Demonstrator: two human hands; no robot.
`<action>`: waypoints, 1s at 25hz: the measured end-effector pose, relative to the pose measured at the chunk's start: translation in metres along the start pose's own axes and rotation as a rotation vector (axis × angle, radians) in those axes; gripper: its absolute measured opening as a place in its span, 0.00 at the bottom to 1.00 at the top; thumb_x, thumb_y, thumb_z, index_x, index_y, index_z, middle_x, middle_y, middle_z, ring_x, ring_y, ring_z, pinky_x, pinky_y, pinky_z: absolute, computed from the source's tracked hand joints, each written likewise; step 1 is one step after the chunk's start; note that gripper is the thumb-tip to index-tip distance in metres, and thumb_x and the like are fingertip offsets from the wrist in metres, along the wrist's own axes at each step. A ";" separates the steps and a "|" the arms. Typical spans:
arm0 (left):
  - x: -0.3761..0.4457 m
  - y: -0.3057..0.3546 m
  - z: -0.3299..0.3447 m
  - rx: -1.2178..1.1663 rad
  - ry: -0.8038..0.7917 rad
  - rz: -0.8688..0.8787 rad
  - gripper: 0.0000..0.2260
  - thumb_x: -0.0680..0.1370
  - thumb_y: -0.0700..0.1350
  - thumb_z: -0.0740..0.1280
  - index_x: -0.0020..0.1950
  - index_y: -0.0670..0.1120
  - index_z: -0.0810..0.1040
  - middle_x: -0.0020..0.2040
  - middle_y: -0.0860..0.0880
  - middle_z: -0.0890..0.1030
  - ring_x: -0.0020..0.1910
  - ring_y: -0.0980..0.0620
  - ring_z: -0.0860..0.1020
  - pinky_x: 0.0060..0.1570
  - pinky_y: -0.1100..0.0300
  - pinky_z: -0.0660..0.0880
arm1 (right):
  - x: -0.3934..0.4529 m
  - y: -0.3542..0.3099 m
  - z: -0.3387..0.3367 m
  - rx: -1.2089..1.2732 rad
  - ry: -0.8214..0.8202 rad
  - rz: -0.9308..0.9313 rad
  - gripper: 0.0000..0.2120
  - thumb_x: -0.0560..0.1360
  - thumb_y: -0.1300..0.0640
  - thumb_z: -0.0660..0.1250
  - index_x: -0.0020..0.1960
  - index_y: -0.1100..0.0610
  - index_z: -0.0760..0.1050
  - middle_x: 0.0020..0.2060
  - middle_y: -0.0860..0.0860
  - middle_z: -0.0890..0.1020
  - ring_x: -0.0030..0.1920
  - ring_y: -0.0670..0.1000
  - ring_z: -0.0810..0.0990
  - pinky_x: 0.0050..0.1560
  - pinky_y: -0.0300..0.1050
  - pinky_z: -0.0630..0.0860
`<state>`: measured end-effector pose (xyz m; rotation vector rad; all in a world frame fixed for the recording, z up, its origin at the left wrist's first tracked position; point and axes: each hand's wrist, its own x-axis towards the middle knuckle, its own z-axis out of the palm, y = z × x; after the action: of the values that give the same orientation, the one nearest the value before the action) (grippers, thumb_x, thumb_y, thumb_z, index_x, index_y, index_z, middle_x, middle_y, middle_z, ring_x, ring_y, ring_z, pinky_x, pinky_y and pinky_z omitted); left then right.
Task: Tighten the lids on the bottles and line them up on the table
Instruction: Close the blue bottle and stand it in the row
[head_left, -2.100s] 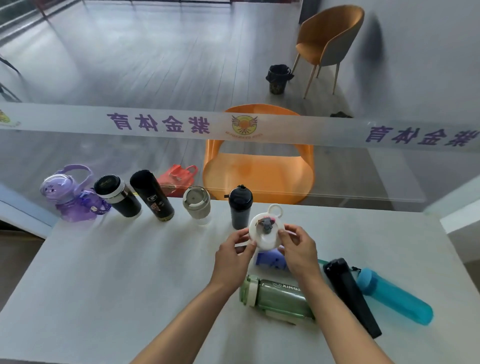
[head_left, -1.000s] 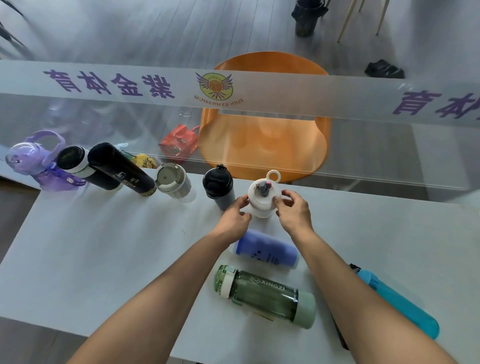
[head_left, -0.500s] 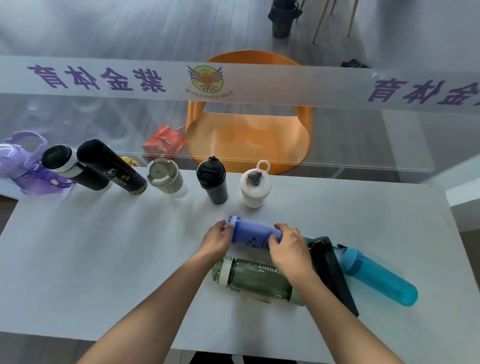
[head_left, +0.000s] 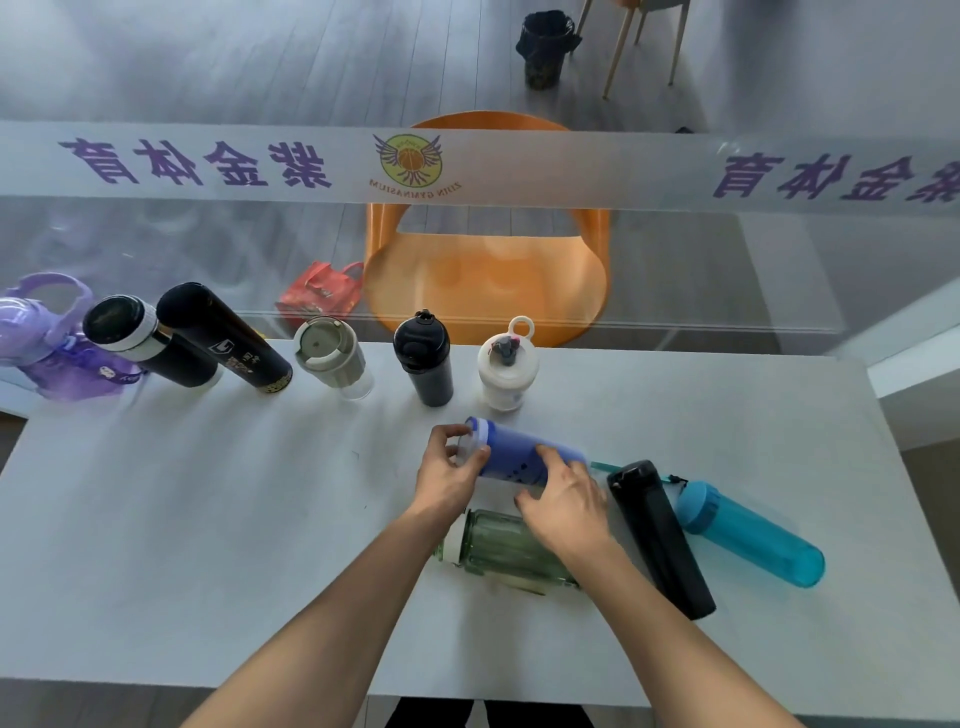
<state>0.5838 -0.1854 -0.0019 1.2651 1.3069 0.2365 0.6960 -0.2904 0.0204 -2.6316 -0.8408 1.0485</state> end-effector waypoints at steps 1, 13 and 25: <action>0.000 0.002 0.001 -0.015 0.015 0.004 0.15 0.75 0.53 0.70 0.60 0.54 0.73 0.56 0.46 0.79 0.50 0.51 0.79 0.45 0.55 0.77 | -0.001 0.000 -0.002 0.026 -0.004 0.002 0.33 0.74 0.47 0.67 0.77 0.47 0.61 0.67 0.58 0.74 0.67 0.61 0.75 0.70 0.55 0.70; -0.034 0.027 0.023 0.124 -0.030 0.268 0.16 0.78 0.50 0.67 0.67 0.56 0.76 0.59 0.49 0.76 0.49 0.52 0.83 0.57 0.49 0.80 | -0.005 0.024 -0.020 0.776 0.095 0.100 0.15 0.76 0.38 0.58 0.42 0.43 0.78 0.50 0.53 0.85 0.55 0.58 0.83 0.61 0.64 0.78; -0.031 0.051 0.071 -0.097 -0.101 0.202 0.13 0.79 0.45 0.69 0.63 0.45 0.78 0.57 0.50 0.83 0.53 0.51 0.83 0.55 0.50 0.82 | 0.015 0.046 -0.065 0.844 0.180 0.022 0.12 0.80 0.49 0.65 0.60 0.53 0.78 0.48 0.49 0.82 0.51 0.55 0.84 0.55 0.60 0.83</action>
<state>0.6551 -0.2279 0.0391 1.3101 1.0699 0.3693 0.7689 -0.3173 0.0433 -1.9642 -0.2335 0.8840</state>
